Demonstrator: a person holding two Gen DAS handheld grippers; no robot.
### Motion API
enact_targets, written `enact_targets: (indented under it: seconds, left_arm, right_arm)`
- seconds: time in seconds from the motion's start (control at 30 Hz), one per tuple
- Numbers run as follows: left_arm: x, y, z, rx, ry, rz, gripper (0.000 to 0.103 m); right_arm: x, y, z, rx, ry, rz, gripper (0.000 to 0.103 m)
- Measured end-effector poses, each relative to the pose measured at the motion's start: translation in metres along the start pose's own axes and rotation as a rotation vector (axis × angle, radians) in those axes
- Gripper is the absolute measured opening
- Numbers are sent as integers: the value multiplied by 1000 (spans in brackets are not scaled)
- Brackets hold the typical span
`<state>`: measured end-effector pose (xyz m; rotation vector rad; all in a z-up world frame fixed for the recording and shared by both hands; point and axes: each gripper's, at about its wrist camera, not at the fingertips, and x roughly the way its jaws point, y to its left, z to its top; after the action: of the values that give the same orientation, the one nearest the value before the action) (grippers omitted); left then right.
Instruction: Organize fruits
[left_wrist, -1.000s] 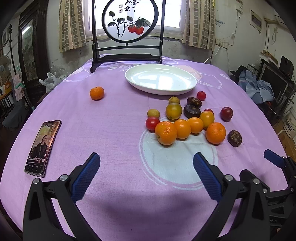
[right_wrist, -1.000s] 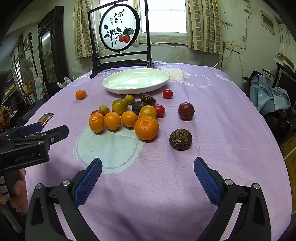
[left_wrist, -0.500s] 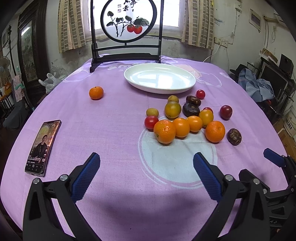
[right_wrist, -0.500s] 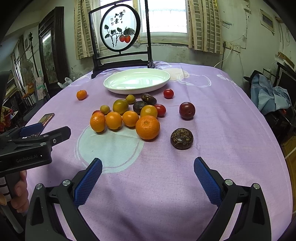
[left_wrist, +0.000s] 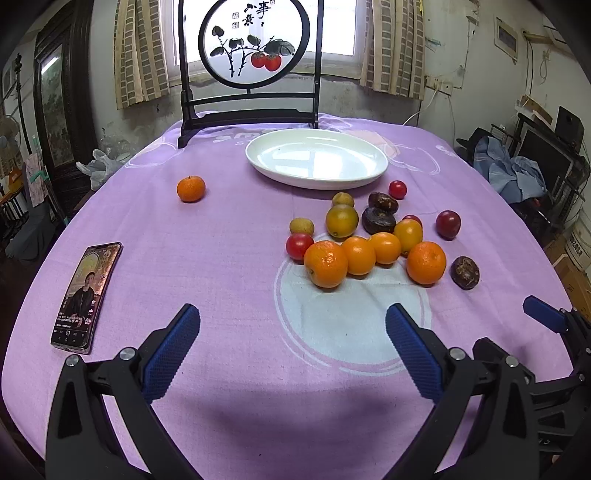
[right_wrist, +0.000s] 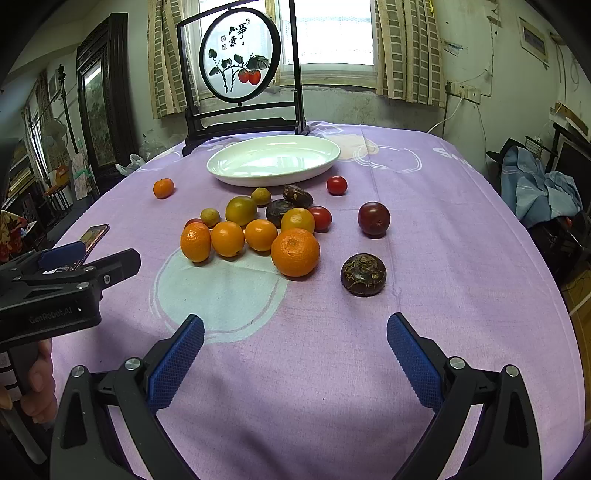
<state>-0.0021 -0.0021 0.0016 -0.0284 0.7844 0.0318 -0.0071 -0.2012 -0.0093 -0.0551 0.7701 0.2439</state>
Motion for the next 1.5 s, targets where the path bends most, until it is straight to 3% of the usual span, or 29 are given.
enact_targets:
  seconds: [1.5]
  left_arm:
    - [-1, -3, -3, 2, 7, -2, 99]
  right_arm:
    - [-2, 1, -2, 1, 0, 3, 100]
